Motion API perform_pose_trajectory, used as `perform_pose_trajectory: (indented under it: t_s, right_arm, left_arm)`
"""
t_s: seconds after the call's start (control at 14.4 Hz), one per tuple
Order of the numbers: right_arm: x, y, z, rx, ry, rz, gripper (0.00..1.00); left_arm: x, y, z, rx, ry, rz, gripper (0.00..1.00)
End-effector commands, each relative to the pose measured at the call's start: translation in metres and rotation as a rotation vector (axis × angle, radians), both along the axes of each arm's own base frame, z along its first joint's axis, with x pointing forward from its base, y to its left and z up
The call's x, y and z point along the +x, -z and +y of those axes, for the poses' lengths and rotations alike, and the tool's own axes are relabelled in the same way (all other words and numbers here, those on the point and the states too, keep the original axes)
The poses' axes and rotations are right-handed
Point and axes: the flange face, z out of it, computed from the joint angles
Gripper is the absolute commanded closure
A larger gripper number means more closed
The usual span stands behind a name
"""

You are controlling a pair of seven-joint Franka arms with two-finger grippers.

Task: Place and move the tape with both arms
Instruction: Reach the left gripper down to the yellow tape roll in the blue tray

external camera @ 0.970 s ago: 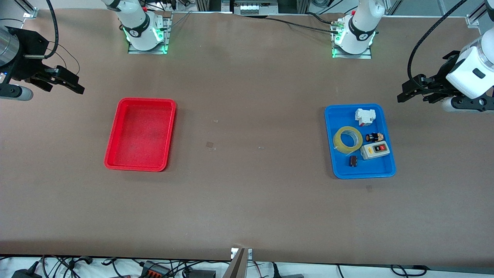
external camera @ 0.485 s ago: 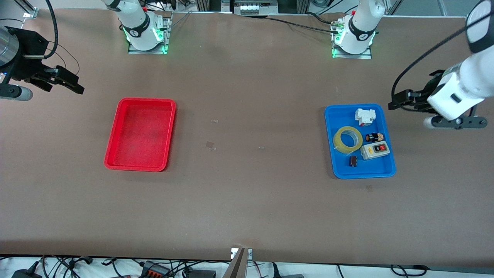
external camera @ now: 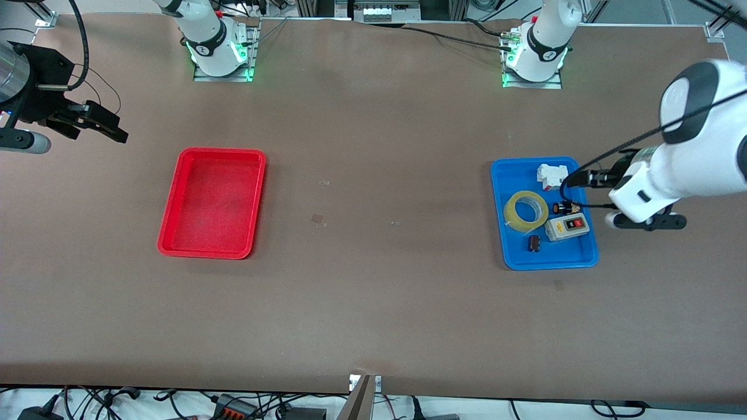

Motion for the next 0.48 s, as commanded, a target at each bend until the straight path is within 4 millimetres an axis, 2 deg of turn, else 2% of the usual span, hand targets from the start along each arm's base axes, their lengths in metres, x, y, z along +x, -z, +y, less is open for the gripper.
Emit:
perform_pose_trajectory:
  t_s: [0.0,0.21,0.42]
  right_arm:
    - [0.001,-0.002,0.0,0.016,-0.015,-0.005,0.01]
    - [0.001,-0.001,0.0,0.013,-0.015,-0.004,0.01]
    - [0.002,-0.001,-0.001,0.01,-0.014,-0.006,0.01]
  left_arm:
    - [-0.009,0.047,-0.009,-0.03,0.015,-0.023,0.0]
    - [-0.022,0.099,-0.007,-0.019,0.011,-0.038,0.0]
    - [-0.035,0.141,-0.003,-0.013,0.001,-0.078,0.0]
